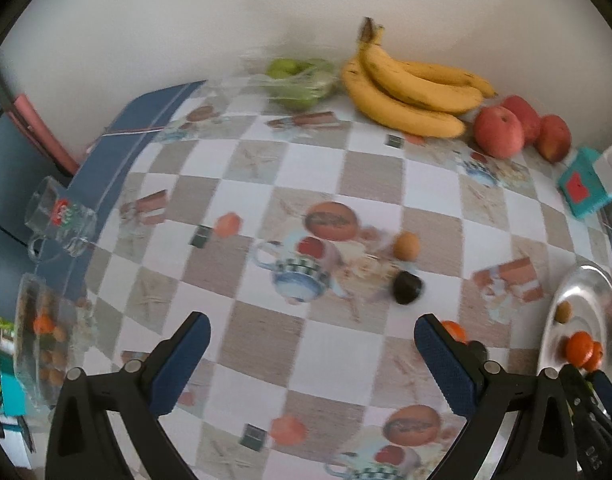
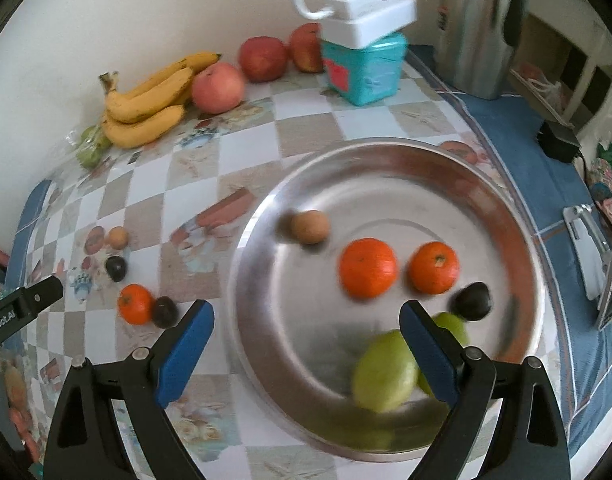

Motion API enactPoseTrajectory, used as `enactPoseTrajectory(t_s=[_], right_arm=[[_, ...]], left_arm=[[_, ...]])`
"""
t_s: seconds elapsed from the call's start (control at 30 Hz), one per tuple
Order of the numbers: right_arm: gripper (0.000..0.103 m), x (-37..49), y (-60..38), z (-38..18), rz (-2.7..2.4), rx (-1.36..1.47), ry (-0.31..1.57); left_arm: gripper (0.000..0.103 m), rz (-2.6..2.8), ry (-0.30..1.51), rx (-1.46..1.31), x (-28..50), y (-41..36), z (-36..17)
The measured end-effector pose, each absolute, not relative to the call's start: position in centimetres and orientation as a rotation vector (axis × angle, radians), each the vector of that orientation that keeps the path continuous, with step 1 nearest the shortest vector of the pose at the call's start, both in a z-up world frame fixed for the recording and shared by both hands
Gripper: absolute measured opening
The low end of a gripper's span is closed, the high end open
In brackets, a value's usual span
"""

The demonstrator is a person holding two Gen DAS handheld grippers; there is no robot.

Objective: Organize fruits
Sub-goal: 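Hover both open tools over the remaining tangerine and dark plum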

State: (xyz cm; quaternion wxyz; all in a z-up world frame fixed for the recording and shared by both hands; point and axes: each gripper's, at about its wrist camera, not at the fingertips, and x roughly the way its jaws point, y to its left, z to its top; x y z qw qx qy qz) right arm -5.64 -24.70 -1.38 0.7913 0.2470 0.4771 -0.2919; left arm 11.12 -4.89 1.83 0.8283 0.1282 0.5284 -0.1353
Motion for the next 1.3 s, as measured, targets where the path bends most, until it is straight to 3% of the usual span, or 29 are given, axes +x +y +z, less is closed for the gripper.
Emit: enactPoseTrajectory(t_s=[0.73, 1.3], right_arm=[[0.094, 3.7, -18.6, 3.1, -0.451, 0.5, 1.002], [0.094, 5.8, -18.6, -2.0, -0.435, 0.467, 1.169]], left_arm=[[0.103, -0.14, 1.123, 0.169, 14.6, -0.9, 1.9], [0.103, -0.087, 1.198, 0.181, 15.7, -2.1, -1.6]])
